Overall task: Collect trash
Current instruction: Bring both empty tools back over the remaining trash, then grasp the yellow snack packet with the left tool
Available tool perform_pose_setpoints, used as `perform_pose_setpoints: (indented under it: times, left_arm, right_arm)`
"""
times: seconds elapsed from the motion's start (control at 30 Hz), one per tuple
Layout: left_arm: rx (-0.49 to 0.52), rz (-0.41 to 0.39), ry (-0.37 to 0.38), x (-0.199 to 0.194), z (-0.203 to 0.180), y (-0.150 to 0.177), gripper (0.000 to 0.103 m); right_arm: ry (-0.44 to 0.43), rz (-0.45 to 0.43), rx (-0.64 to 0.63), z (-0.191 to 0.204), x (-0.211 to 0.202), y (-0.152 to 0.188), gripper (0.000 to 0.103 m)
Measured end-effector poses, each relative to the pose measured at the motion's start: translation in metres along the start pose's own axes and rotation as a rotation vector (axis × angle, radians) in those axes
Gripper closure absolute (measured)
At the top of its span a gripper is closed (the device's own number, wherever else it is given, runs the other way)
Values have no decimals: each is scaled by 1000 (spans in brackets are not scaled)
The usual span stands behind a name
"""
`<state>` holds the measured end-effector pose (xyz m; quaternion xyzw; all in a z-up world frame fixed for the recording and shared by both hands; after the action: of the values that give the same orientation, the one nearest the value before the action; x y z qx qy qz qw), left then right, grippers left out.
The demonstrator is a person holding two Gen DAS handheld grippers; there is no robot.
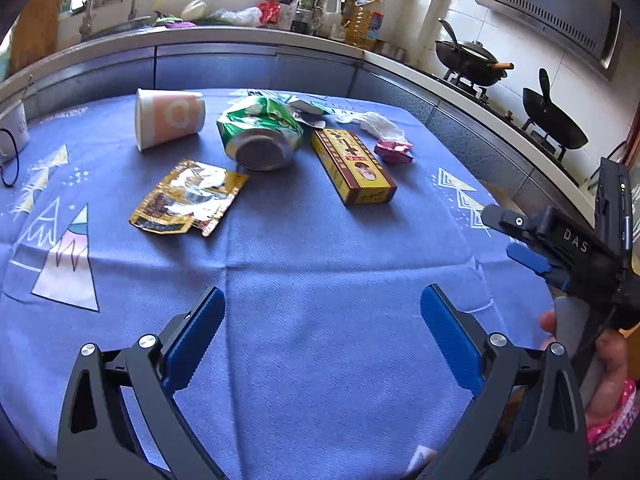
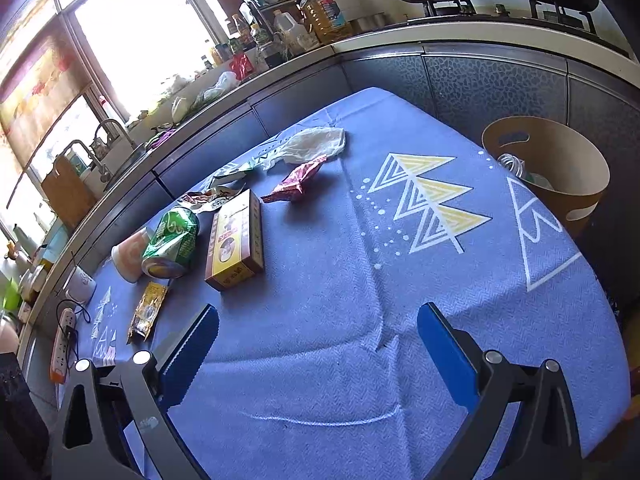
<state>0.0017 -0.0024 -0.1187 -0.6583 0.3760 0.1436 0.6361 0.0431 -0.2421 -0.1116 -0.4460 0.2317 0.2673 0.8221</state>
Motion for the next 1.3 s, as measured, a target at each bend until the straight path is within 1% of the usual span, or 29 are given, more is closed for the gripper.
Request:
perform_pose_setpoints:
  times: [0.1,0.17,0.23,0.3,0.37,0.43,0.5,0.57,0.63,0.7,0.77,0.83,0.97,1.07,1.2,1.27,1.3]
  left_arm:
    - [8,-34,-27,-6,3,-6,6]
    - [37,-60,-69,-10,6,-14,6]
    - [77,-65,-114,-11,11,-22,6]
    - [127,-59,-177,-10,18,-33,6]
    - [154,-41,-245,-8,27,-42,6]
    - [132,-51,-287,-13,42,-48,6]
    - [83,-67,-295,-20,59,-53,6]
    - [41,-48,-307,-21,79,-57,6]
    - [-4,-31,-321,-23,100,-57,6]
    - [-46,-22,-328,-23,119,-56,6]
    - [-79,-14,-326,-24,134,-54,6]
    - [-95,-8,-320,-23,140,-51,6]
    - [-88,35,-258,-5,137,-45,6]
    - [-98,60,-224,8,139,-43,10]
    - [-151,97,-150,25,152,-42,16]
    - [-179,115,-105,33,157,-40,16]
    - [-189,121,-89,36,158,-39,16]
  right_arm:
    - [1,-9,-83,13,-1,-14,10]
    - [-9,-25,-135,26,-5,-27,11]
    - [-37,-50,-183,43,-12,-46,13]
    - [-65,-108,-231,64,-23,-71,14]
    - [-100,-177,-263,84,-38,-91,14]
    - [-155,-225,-273,99,-50,-101,14]
    - [-185,-246,-277,110,-52,-100,16]
    - [-202,-214,-271,113,-42,-89,21]
    - [-199,-128,-267,112,-20,-72,34]
    - [-188,-58,-258,106,-1,-54,42]
    - [-176,-8,-248,100,14,-39,44]
    - [-162,18,-240,94,23,-29,45]
    - [-139,75,-209,85,41,-20,45]
    - [-164,126,-168,81,48,-18,46]
    - [-157,123,-230,95,49,-14,47]
    - [-162,129,-252,103,52,-12,48]
    - [-168,137,-262,108,56,-11,51]
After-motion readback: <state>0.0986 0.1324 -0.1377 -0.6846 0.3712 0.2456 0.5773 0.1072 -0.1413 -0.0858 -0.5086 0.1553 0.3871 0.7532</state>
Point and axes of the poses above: each gripper's, at about its wrist camera, not at the fingertips, and x roughly the way its jaws point, z to its left, y to its underside, the point moved 4 cm from there along x, roughly the way its jaws point, and after that the axes turned 8 degrees about x, right-handed, at the moved point
